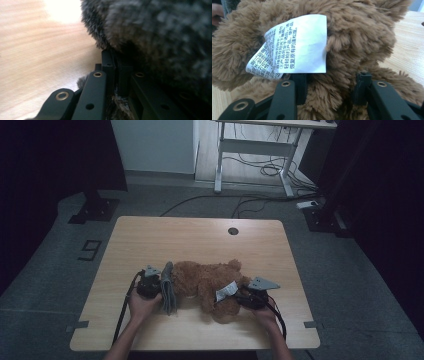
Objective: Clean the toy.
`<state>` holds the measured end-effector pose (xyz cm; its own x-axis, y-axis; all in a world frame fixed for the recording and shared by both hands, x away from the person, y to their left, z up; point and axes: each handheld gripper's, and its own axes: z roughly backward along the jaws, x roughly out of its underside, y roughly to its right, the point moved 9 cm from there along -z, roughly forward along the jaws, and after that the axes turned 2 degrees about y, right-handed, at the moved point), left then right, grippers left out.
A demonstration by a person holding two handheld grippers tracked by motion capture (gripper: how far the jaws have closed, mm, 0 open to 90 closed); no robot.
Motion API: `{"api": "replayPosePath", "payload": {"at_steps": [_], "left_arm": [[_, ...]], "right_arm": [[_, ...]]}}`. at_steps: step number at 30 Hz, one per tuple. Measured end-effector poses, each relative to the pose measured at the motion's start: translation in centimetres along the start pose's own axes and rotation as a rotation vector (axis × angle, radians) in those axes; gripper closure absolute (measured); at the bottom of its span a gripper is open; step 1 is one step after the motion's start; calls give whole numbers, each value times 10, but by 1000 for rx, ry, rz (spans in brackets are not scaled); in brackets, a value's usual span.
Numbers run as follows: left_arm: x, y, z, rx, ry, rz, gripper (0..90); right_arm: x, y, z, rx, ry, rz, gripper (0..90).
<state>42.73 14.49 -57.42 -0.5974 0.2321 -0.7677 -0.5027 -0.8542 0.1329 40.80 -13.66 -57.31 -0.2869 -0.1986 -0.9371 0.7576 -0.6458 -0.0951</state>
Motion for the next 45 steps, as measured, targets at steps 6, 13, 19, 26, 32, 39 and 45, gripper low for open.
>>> {"api": "replayPosePath", "payload": {"at_steps": [6,13,19,26,32,39,45], "left_arm": [[-55,27,46,60,172,-74,863],[-101,119,34,193,209,-232,862],[-116,181,-6,237,191,-307,859],[-100,181,-47,168,116,-328,859],[-94,151,-29,90,134,-323,858],[-77,86,0,34,183,-218,858],[-67,50,26,5,246,-145,858]], "right_arm": [[1,2,-1,1,-2,9,577],[0,-1,-1,6,4,26,579],[0,-1,-1,-1,2,24,579],[4,0,-1,4,-17,11,579],[4,-2,-1,1,-9,14,579],[3,-3,-1,-11,-2,12,579],[4,-3,0,-13,-6,13,579]]}}
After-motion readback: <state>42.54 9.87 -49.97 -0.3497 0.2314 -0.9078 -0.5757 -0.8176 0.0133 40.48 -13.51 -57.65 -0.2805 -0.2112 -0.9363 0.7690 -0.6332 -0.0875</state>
